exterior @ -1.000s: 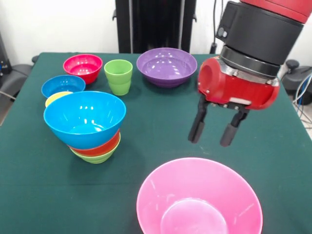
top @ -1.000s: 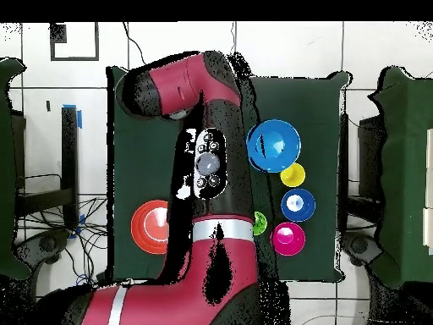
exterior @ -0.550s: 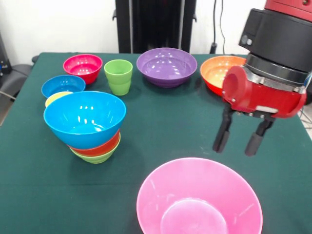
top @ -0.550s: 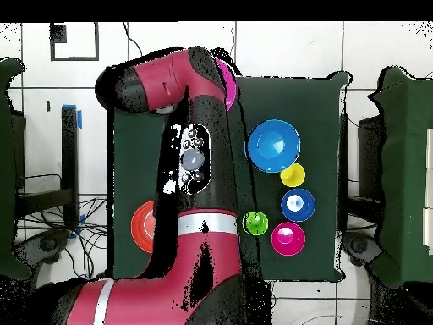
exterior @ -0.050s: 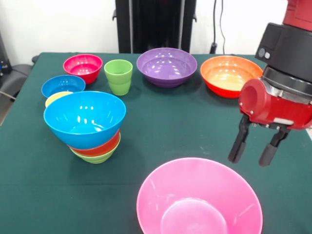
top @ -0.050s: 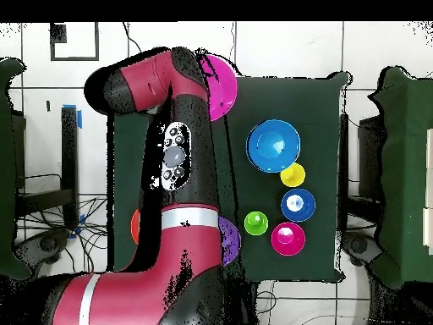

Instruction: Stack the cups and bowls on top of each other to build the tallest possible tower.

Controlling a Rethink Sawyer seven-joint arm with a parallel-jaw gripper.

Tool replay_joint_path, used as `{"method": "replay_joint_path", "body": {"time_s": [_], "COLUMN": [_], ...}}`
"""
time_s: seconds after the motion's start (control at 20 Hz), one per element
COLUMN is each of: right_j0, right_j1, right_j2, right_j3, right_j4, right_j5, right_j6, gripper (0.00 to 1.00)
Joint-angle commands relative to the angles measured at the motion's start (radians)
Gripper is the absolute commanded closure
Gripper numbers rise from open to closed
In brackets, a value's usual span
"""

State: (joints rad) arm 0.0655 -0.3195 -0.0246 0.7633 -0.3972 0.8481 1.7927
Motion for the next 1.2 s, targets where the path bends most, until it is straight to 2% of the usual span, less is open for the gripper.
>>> {"method": "replay_joint_path", "body": {"time_s": [0.05,0.4,0.95,1.2], "right_j0": [0.023,0.029,0.034,0.037], "right_j1": [0.076,0.131,0.139,0.164], "right_j2": [0.006,-0.010,-0.044,-0.051], "right_j3": [-0.027,-0.092,-0.080,-0.103], "right_j4": [0.004,0.005,0.009,0.019], "right_j5": [0.003,0.001,-0.039,-0.038], "right_j6": [0.193,0.189,0.189,0.199], "gripper": [0.00,0.00,0.00,0.00]}}
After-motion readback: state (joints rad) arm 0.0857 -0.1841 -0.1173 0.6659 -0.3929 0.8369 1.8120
